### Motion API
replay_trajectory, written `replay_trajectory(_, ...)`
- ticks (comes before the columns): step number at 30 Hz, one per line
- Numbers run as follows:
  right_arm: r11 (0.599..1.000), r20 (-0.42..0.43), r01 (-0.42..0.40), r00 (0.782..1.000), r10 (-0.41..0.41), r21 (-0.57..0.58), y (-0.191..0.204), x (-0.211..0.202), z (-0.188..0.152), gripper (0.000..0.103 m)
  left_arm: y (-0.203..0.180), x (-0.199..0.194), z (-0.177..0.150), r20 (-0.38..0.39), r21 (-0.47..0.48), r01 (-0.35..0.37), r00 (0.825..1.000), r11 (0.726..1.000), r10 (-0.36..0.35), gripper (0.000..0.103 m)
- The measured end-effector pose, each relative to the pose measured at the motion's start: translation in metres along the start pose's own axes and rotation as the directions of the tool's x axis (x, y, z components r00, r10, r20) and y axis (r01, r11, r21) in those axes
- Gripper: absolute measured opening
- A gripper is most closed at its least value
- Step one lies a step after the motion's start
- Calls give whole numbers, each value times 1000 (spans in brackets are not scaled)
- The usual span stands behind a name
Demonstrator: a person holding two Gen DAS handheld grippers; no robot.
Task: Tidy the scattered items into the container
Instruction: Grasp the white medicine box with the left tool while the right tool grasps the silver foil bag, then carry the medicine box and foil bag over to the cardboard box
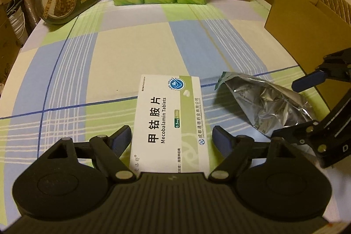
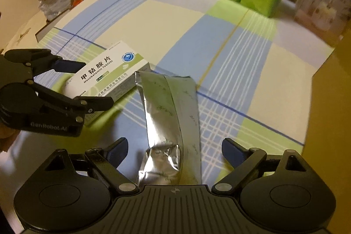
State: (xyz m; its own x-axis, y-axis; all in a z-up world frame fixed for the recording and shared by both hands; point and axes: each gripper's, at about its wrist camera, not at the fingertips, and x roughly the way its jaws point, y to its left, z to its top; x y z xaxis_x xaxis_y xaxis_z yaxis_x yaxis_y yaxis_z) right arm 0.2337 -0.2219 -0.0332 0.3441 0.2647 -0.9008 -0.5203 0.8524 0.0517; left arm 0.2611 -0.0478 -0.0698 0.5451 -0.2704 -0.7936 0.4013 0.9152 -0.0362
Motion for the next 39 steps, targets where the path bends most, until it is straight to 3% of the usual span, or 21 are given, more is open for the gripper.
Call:
replay_trajectory(3,1000,-55,-9,998,9,-1,-3,10,2,86,-1,4,0,-17,9,3,1000,1000,-3,76)
replay_trajectory(6,1000,-90,-17,996,16,-15,-4,15,0,72,-2,6,-1,-25,19,8,1000,1000,-7,76)
replay_trajectory(9,1000,-87,-18,996,17,-5,-6,16,-2,65,-2,8,-1,-27,24,11,1000,1000,-11,76)
replay_trajectory(11,1000,-73,-13,997,13,5,-5,13,-4,54,-2,9,-2,-30,22,13,999,1000,-12,70)
replay_trajectory(13,1000,-69,7,998,-7,0,0,10,-8,50,-2,9,-2,-29,27,14,999,1000,-13,67)
replay_trajectory(23,997,-69,29,997,-24,68,12,-25,-69,45,-21,-15,-28,-65,89,48,997,995,-42,67)
replay_trajectory(32,986,-55,37,998,-29,162,25,-69,-148,45,-75,-64,-76,-45,104,62,997,993,-57,67)
replay_trajectory(39,989,-59,46,998,-38,144,43,-89,-179,46,-127,-82,-117,-64,152,60,997,987,-50,67)
